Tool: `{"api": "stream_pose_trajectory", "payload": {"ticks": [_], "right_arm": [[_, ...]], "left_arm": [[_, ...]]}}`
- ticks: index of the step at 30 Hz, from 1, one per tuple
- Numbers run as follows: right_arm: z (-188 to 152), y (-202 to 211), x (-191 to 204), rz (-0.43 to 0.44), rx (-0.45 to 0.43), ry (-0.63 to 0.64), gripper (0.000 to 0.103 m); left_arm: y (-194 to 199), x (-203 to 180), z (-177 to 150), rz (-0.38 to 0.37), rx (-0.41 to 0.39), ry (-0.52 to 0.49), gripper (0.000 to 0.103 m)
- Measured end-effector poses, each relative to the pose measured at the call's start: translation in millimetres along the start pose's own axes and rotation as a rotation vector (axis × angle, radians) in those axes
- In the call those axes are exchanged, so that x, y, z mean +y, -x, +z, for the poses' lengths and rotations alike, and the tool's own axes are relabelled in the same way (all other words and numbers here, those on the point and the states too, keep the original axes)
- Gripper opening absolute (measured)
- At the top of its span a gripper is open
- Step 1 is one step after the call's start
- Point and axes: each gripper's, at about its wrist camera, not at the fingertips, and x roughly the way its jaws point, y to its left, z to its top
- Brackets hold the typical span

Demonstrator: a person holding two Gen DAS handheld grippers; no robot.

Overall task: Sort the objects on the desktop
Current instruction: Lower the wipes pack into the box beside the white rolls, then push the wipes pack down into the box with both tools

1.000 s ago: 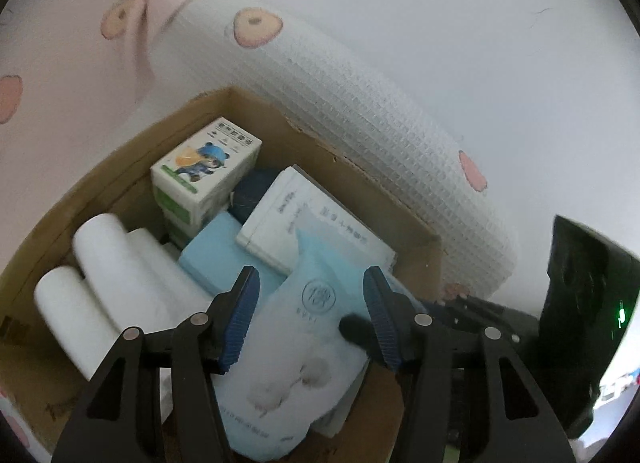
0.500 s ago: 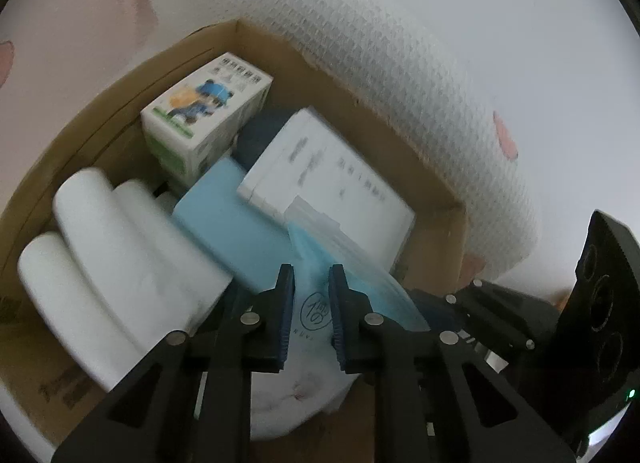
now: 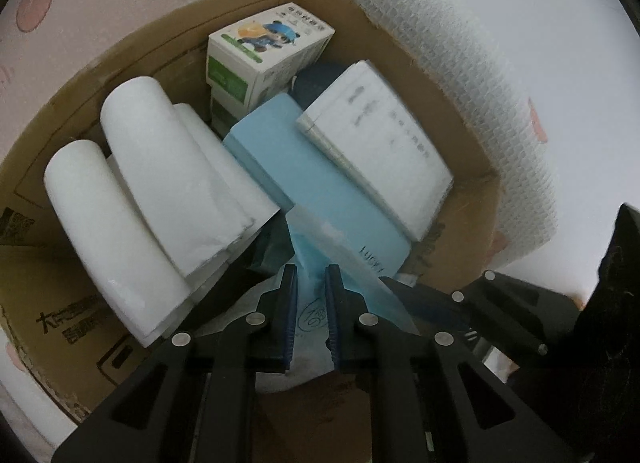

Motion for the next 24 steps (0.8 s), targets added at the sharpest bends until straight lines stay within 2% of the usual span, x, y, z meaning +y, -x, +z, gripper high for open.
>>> {"api": "stream_pose_trajectory", "payload": {"ticks": [7,14,16,19,24], "right_arm": [[9.4,-26.0,13.5,0.037,0.125,0.049,0.034],[18.0,-32.5,7.7,0.067,0.193,0.042,0.034],[20.3,-28.0,4.7,0.088,0.209,0.077,0.034],[23.5,-17.1,-3.0,0.103,0.200,0.078,0.034],[27.0,-1.2,-16.0,0.064,0.200,0.078,0.034]], "left_arm": [[-11.6,23.0,-4.7,0.011,0.069,0.031,0.014],[-11.0,26.0,-6.2,0.007,0.067,0.017,0.013],[-9.2,24.3,-3.1,0.014,0.062,-0.002,0.015],[-3.3,20.3,-5.8,0.014,0.047,-0.041,0.023],[14.6,13.6,-10.6,0.004,0.003,-0.078,0.048]]}}
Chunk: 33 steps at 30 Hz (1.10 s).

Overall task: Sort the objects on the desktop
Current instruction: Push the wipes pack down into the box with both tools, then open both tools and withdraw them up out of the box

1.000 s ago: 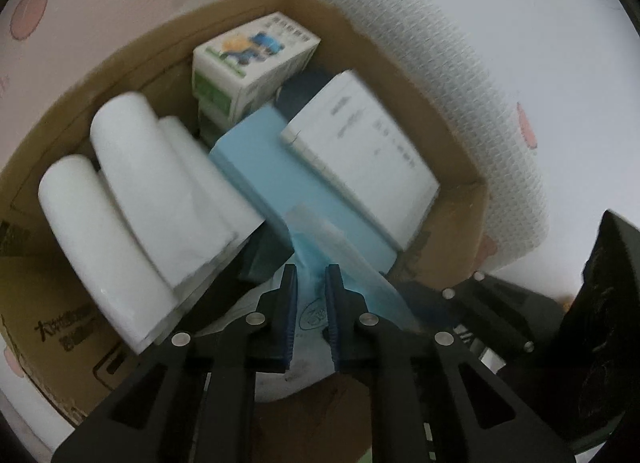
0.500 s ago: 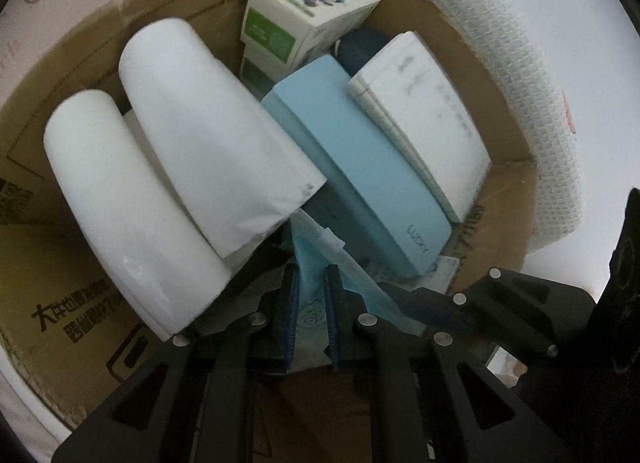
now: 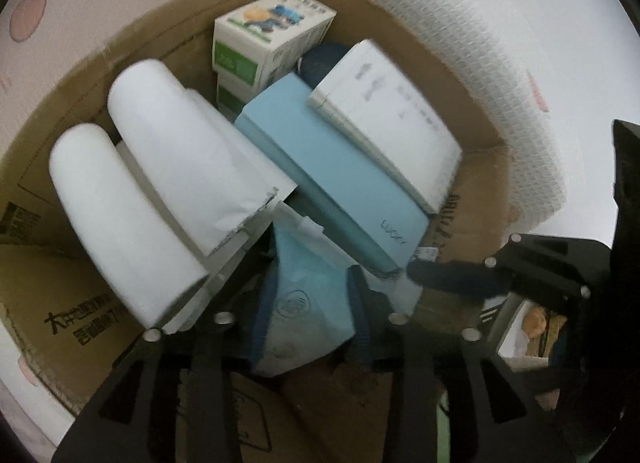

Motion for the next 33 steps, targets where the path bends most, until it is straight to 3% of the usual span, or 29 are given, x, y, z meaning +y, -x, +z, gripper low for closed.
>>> {"api": "stream_pose_trajectory", "payload": {"ticks": [5,7,8,9,10,13,15,18,19,21,25,28,31,33], "right_arm": [[0.1,11.9,-16.0,-0.034,-0.009,-0.023,0.034],[1.5,16.2,-18.6,-0.029,-0.028,-0.025,0.034],[2.5,18.5,-17.9,-0.029,-0.045,-0.012,0.033],[3.5,20.2,-16.1,-0.025,-0.057,0.009,0.029],[5.5,20.8,-14.8,-0.010,-0.061,0.033,0.016],[9.9,18.2,-7.0,0.038,-0.047,0.082,0.014],[12.0,16.4,-3.1,-0.009,-0.033,0.089,0.014],[11.9,21.5,-6.7,-0.148,-0.008,0.080,0.014],[13.2,21.6,-8.5,-0.186,-0.005,0.080,0.014],[14.2,22.9,-11.4,-0.213,-0.002,0.081,0.014],[13.7,30.4,-15.3,-0.212,-0.007,0.087,0.014],[17.4,32.0,-17.4,-0.222,-0.016,0.075,0.014],[23.8,31.7,-20.2,-0.260,-0.028,0.069,0.014],[25.7,35.8,-23.1,-0.268,-0.036,0.067,0.014]], "left_arm": [[21.6,3.1,-6.3,0.039,-0.073,0.006,0.048],[27.0,5.3,-9.2,0.043,-0.082,0.029,0.030],[28.1,6.1,-10.2,0.043,-0.080,0.038,0.009],[27.2,7.2,-5.2,0.031,-0.072,0.042,0.006],[26.9,7.4,-12.6,0.016,-0.063,0.049,0.006],[18.9,17.7,-32.7,-0.028,-0.024,0.116,0.003],[8.4,21.6,-29.0,-0.060,-0.002,0.152,0.003],[1.8,16.2,-28.2,-0.069,0.014,0.181,0.004],[-0.1,14.1,-27.5,-0.060,0.019,0.185,0.005],[-5.0,10.2,-24.8,-0.046,0.036,0.190,0.025],[-11.9,8.0,-20.7,-0.028,0.058,0.211,0.027],[-21.7,7.4,-18.6,0.011,0.099,0.232,0.009],[-43.5,11.6,-20.3,0.055,0.179,0.255,0.004],[-50.6,16.0,-21.8,0.073,0.189,0.279,0.002]]}}
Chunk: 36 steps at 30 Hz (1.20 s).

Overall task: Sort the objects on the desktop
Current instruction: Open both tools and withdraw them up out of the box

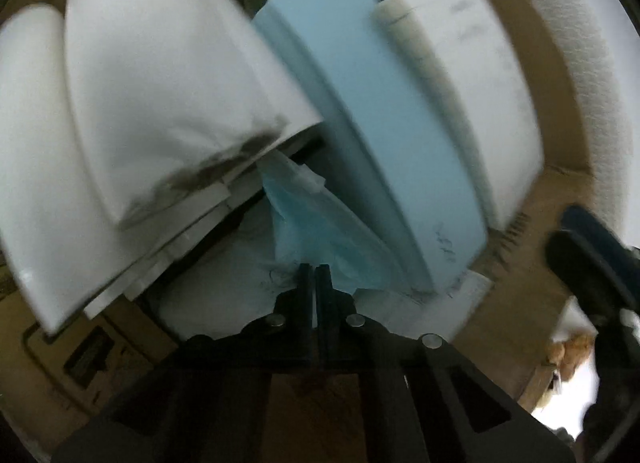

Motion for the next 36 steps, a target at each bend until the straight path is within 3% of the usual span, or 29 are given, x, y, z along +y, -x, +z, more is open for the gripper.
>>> {"api": "stream_pose_trajectory", "payload": {"ticks": [7,9,12,16,19,21,23,26,29,31,32,33,36], "right_arm": [[5.2,1.8,-7.6,0.001,-0.003,-0.011,0.014],[8.7,-1.3,-8.1,-0.004,0.003,-0.014,0.014],[11.6,-2.3,-8.2,-0.005,0.015,-0.018,0.014],[13.6,-2.5,-4.8,0.005,0.025,-0.018,0.014],[13.4,-1.1,-3.8,0.044,0.015,-0.024,0.014],[12.5,4.0,-4.3,0.045,0.006,-0.033,0.014],[12.3,10.5,-5.7,0.050,-0.005,-0.043,0.014],[12.3,19.0,-7.3,0.095,-0.006,-0.055,0.014],[12.9,14.9,-2.3,0.123,0.025,-0.051,0.014],[13.2,-3.3,14.0,0.115,0.067,-0.037,0.014],[14.9,-11.6,19.0,0.109,0.081,-0.028,0.014],[15.5,-14.5,24.5,0.105,0.094,-0.017,0.014],[20.4,-23.4,46.7,0.138,0.111,0.035,0.014]], "left_arm": [[-12.7,6.3,12.0,0.023,0.060,0.081,0.002],[-13.6,3.7,11.8,0.054,0.040,0.085,0.002],[-12.5,-2.5,10.1,0.083,0.034,0.044,0.002],[-5.2,-4.1,9.3,0.063,0.051,-0.019,0.002],[13.9,-11.1,0.4,0.028,0.014,-0.093,0.022],[30.5,-13.3,-7.4,-0.011,-0.023,-0.117,0.048],[48.6,-13.8,-15.1,-0.011,-0.069,-0.138,0.051],[78.1,-8.4,-25.8,0.023,-0.163,-0.154,0.051],[105.1,7.0,-33.7,-0.053,-0.216,-0.140,0.051],[121.3,20.4,-36.8,-0.119,-0.247,-0.117,0.036],[130.2,28.4,-38.1,-0.132,-0.266,-0.105,0.014],[135.3,33.9,-38.7,-0.130,-0.277,-0.094,0.005],[155.6,55.5,-37.9,-0.147,-0.332,-0.071,0.004]]}}
